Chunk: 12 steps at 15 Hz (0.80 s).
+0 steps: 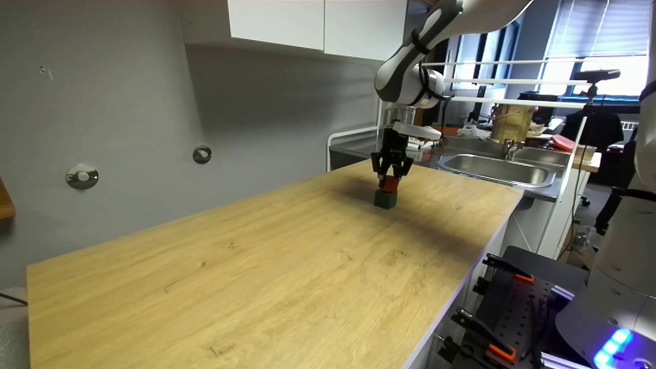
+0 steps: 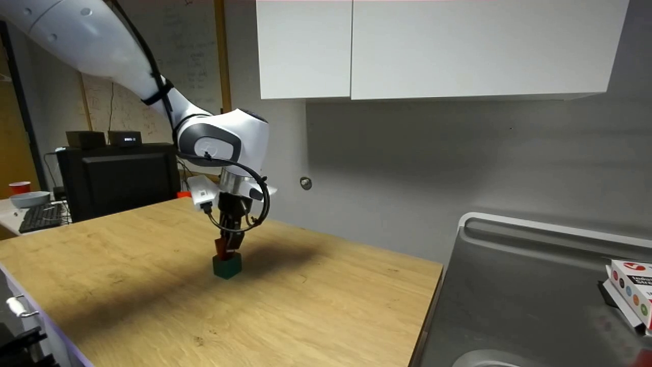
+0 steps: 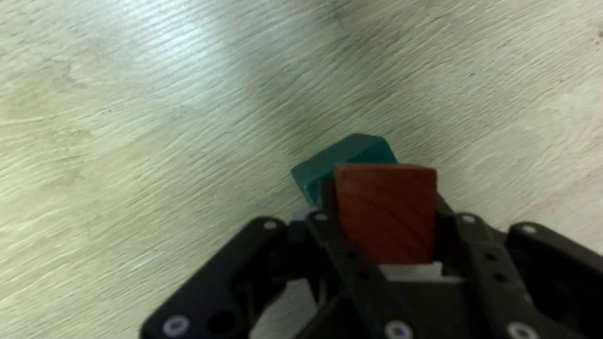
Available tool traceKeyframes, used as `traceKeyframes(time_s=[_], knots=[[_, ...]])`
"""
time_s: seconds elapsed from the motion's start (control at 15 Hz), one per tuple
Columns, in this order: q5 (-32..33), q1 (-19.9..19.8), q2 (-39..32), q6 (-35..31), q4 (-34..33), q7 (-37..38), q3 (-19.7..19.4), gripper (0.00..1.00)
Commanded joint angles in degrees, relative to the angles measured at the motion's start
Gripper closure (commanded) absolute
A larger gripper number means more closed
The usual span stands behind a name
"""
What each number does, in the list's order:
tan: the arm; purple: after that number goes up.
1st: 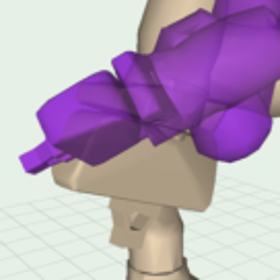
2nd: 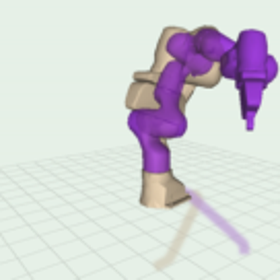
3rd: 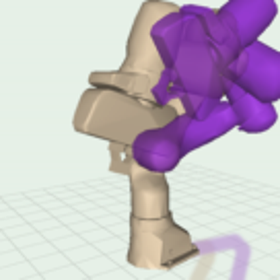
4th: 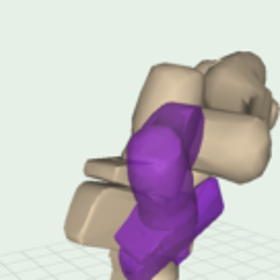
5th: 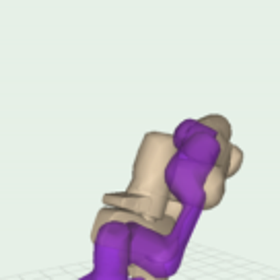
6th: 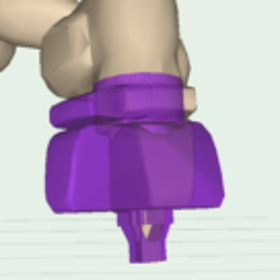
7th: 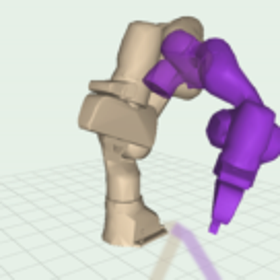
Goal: Put the orange block on the green block
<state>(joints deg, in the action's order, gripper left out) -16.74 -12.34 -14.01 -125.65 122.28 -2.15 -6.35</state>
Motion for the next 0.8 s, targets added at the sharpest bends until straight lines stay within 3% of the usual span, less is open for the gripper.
traceKeyframes(time_s=[0.0, 0.07, 0.2, 0.47, 0.73], knots=[[-0.2, 0.5, 1.5, -0.1, 1.4, -0.3, -0.4, 0.82], [0.0, 0.6, 1.5, 0.1, 1.3, -0.1, -0.4, 0.32], [0.4, 0.7, 1.6, 0.2, 1.2, 0.2, -0.4, 0.27], [1.0, 1.0, 1.6, 0.4, 1.2, 0.6, -0.5, 0.0], [1.3, 1.0, 1.7, 0.9, 1.1, 0.5, -0.5, 0.0]])
